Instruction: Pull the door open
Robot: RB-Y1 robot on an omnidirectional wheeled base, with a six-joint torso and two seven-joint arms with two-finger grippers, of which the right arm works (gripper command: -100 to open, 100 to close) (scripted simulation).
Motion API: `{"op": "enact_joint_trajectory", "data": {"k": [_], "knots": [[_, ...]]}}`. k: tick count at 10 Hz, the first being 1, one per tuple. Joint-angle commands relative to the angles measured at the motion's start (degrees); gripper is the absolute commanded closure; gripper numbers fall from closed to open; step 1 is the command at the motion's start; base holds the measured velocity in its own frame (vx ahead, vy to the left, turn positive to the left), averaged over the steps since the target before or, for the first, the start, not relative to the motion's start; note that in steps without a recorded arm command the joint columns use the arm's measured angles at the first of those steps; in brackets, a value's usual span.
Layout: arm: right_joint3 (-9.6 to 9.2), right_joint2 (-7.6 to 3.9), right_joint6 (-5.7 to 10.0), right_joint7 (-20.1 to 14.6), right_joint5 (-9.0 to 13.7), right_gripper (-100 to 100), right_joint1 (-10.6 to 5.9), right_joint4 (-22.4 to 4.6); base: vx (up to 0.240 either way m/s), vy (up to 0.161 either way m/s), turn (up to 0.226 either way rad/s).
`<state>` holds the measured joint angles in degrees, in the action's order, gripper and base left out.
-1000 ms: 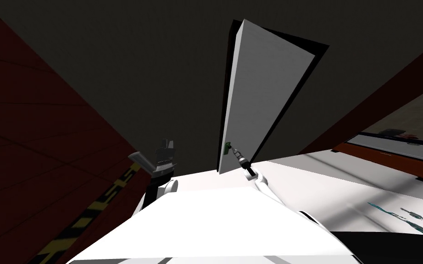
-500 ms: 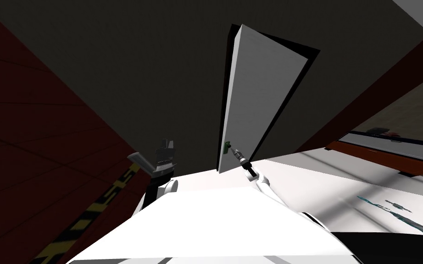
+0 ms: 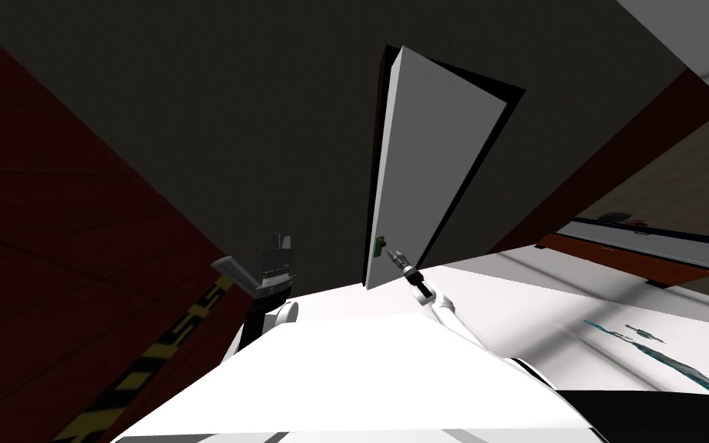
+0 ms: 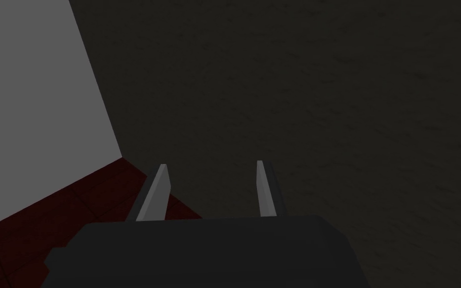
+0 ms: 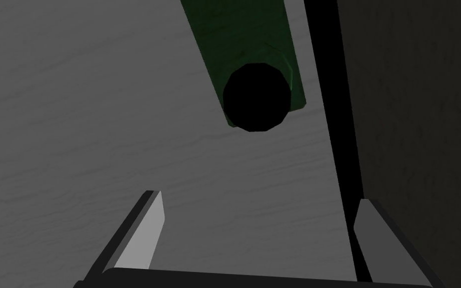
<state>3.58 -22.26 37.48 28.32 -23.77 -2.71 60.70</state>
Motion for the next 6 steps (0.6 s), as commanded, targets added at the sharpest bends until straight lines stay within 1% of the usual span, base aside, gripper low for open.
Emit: {"op": "enact_joint_trajectory", "data": {"k": [1,4,6], "knots": [[0.12,-0.47,0.15,2.9,-1.6,-100,0.3,0.1,-0.022,0.025,-0.049],[0.33,-1.23,0.42,7.5,-4.2,-100,0.69,0.2,-0.033,0.027,-0.058],[0.43,-1.63,0.55,9.6,-5.6,-100,0.89,0.2,-0.023,0.024,-0.035]]}}
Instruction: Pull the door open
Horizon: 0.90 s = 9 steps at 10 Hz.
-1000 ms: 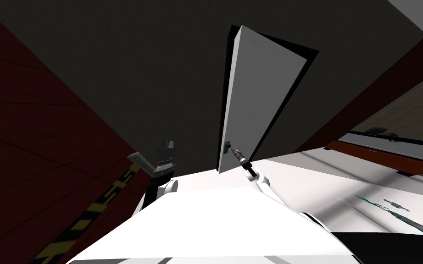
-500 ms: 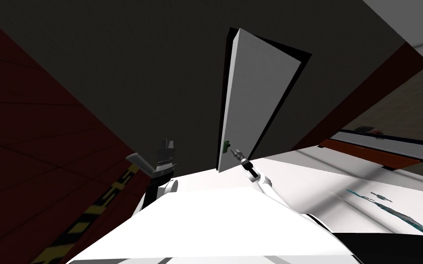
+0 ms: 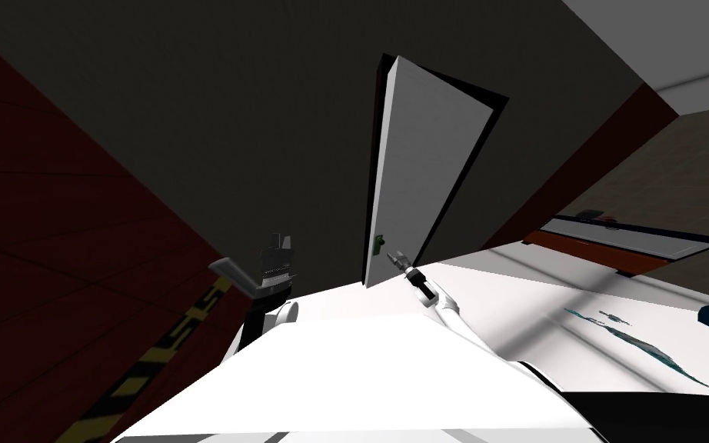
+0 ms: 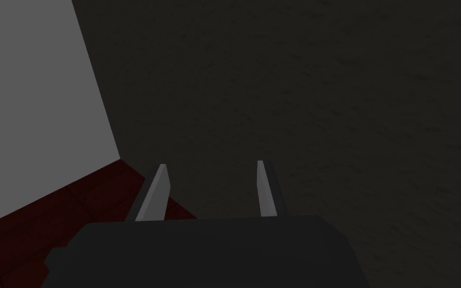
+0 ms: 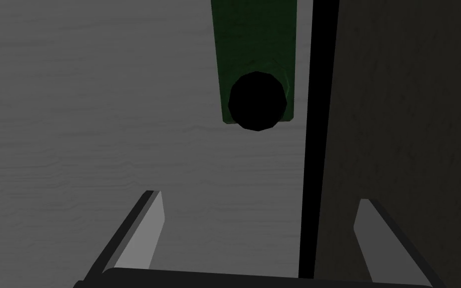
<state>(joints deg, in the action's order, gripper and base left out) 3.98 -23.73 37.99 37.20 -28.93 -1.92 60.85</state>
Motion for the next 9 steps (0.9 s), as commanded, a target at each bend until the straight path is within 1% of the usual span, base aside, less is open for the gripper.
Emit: {"op": "enact_joint_trajectory", "data": {"k": [1,2,3,9], "knots": [[0.1,-0.41,0.13,2.0,-1.3,-100,0.23,0.1,-0.023,0.023,-0.041],[0.05,-0.19,0.04,1.1,-0.8,-100,0.18,0.1,-0.01,0.011,-0.011],[0.21,0.06,-0.2,1.7,-0.9,-100,-0.02,-0.1,0.128,0.013,0.036],[0.82,1.16,-1.23,2.8,-0.8,-100,-0.97,-0.8,0.192,0.033,0.04]]}}
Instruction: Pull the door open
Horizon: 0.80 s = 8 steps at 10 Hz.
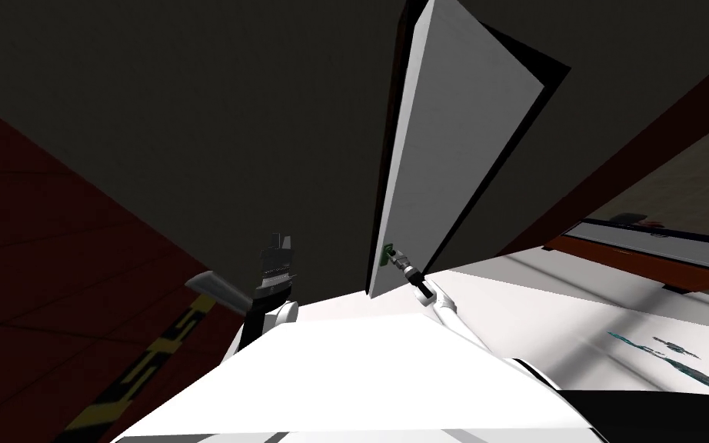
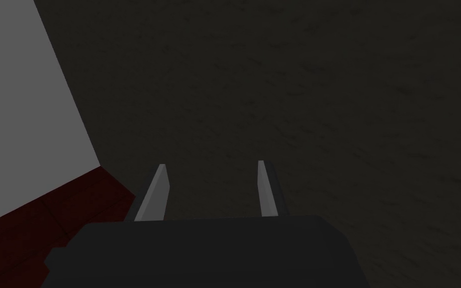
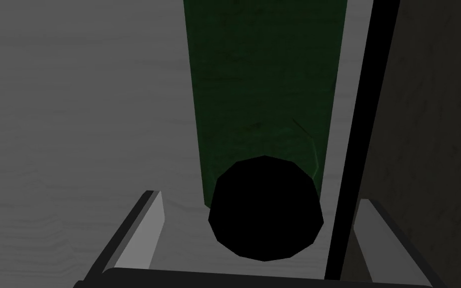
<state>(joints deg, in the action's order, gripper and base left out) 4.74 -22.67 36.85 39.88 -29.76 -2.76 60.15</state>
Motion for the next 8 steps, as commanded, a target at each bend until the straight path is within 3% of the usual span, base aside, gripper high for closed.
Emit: {"op": "enact_joint_trajectory", "data": {"k": [1,2,7,8], "knots": [[0.0,0.0,0.0,0.0,0.0,-100,0.0,0.0,0.089,0.017,0.007],[0.0,0.0,0.0,0.0,0.0,100,0.0,0.0,-0.011,-0.002,-0.001],[0.0,0.0,0.0,0.0,0.0,100,0.0,0.0,-0.017,-0.003,0.002],[-0.34,0.15,-0.17,-2.1,1.0,100,-0.16,-0.4,-0.02,-0.044,0.065]]}}
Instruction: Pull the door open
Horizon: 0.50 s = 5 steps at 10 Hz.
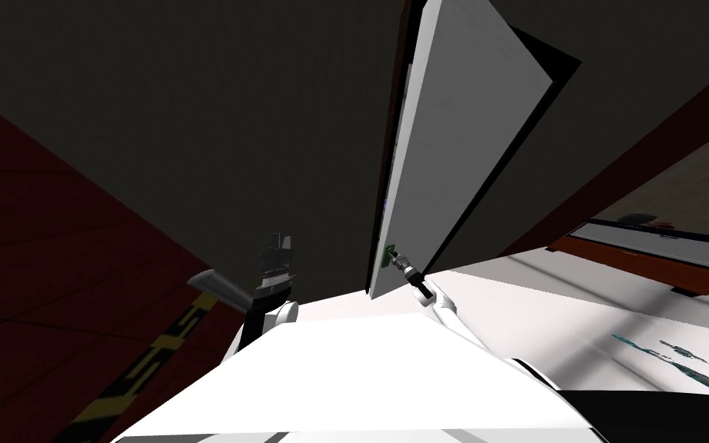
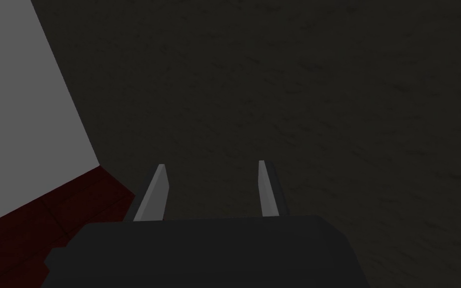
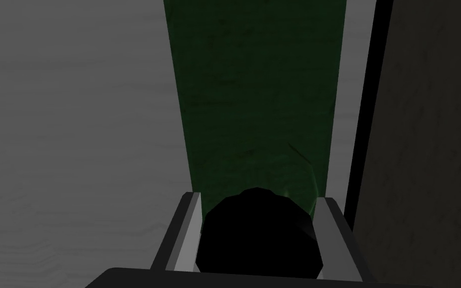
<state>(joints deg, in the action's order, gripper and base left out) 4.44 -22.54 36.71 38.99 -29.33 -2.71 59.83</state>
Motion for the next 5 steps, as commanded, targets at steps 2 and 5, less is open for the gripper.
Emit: {"op": "enact_joint_trajectory", "data": {"k": [2,5], "knots": [[-0.21,0.11,-0.15,-3.4,1.6,100,-0.49,-0.3,-0.053,-0.068,0.088],[-0.57,0.28,-0.39,-7.5,3.8,100,-1.04,-0.8,-0.068,-0.071,0.075]]}}
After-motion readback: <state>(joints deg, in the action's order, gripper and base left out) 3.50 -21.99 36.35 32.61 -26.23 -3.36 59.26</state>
